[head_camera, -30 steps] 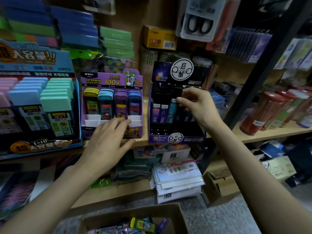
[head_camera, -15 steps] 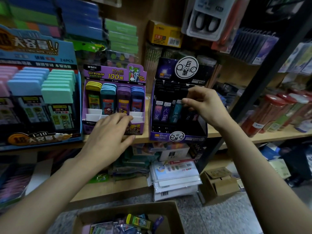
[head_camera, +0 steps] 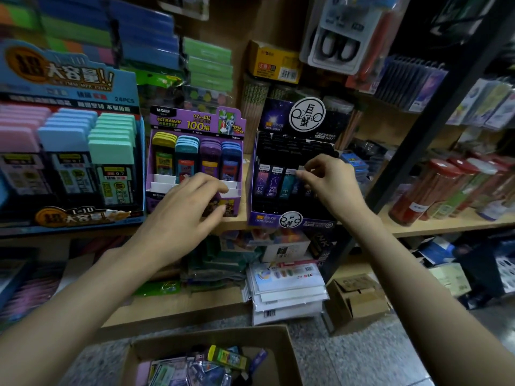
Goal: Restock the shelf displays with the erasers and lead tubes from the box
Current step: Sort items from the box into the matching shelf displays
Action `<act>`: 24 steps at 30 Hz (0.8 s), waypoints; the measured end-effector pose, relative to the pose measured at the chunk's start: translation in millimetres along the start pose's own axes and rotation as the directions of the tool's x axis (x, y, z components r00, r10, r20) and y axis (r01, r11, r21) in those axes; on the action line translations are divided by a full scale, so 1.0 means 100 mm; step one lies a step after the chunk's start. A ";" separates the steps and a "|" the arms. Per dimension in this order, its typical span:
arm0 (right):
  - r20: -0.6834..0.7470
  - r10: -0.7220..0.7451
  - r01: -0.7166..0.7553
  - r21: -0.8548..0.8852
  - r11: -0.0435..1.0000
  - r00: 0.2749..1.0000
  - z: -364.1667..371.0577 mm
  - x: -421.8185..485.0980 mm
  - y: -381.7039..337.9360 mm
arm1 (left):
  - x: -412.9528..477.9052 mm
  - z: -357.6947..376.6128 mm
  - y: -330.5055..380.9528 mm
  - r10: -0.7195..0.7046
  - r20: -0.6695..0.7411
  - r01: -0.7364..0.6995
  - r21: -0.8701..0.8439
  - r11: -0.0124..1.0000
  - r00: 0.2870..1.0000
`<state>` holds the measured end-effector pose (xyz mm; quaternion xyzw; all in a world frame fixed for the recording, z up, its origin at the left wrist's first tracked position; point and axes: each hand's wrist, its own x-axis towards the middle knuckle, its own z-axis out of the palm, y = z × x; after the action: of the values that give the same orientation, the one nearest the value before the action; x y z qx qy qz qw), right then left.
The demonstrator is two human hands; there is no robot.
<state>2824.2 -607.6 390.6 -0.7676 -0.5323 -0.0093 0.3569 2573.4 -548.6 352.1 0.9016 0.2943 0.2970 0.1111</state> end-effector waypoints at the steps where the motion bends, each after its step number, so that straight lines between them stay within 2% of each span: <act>1: 0.011 -0.016 0.017 -0.027 0.999 1.000 -0.06 -0.05 0.00 | -0.04 -0.02 -0.01 0.025 0.020 -0.025 -0.015 1.000 0.999; 3: 0.060 -0.088 0.094 -0.119 0.988 0.994 -0.17 -0.22 0.02 | -0.16 -0.01 -0.03 0.043 0.108 -0.041 -0.019 0.999 0.993; 5: 0.162 -0.178 0.204 -0.161 0.965 0.971 -0.20 -0.48 0.05 | -0.34 0.10 -0.07 0.010 0.291 -0.022 0.038 0.999 0.957; 8: 0.358 -0.226 0.299 -0.162 0.941 0.906 -0.06 -0.97 0.16 | -0.70 0.40 -0.17 -0.053 0.596 0.002 0.085 0.996 0.801; 10: 0.491 -0.187 0.316 -0.195 0.928 0.851 0.11 -1.29 0.30 | -0.98 0.66 -0.29 -0.108 0.693 0.082 0.071 0.994 0.713; 12: 0.610 -0.087 0.272 -0.218 0.937 0.788 0.33 -1.59 0.47 | -1.29 0.93 -0.43 -0.191 0.721 0.200 0.074 0.977 0.666; 14: 0.704 0.018 0.222 -0.247 0.943 0.710 0.60 -1.87 0.66 | -1.63 1.22 -0.56 -0.299 0.714 0.381 0.049 0.923 0.633; 17: 0.766 0.172 0.084 -0.283 0.955 0.619 1.04 -2.26 0.98 | -2.16 1.63 -0.69 -0.461 0.686 0.576 0.075 0.814 0.563; 21: 0.731 0.329 -0.203 -0.259 0.944 0.598 1.58 -2.67 1.31 | -2.72 2.05 -0.82 -0.626 0.632 0.729 0.136 0.671 0.457; 24: 0.711 0.369 -0.336 -0.196 0.921 0.598 1.94 -2.89 1.45 | -2.94 2.26 -0.85 -0.747 0.528 0.820 0.155 0.552 0.403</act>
<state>2747.3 -760.0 54.4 -0.8021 -0.4678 0.3600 0.0902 2478.0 -661.5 1.0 0.6909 0.6184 -0.0375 0.3726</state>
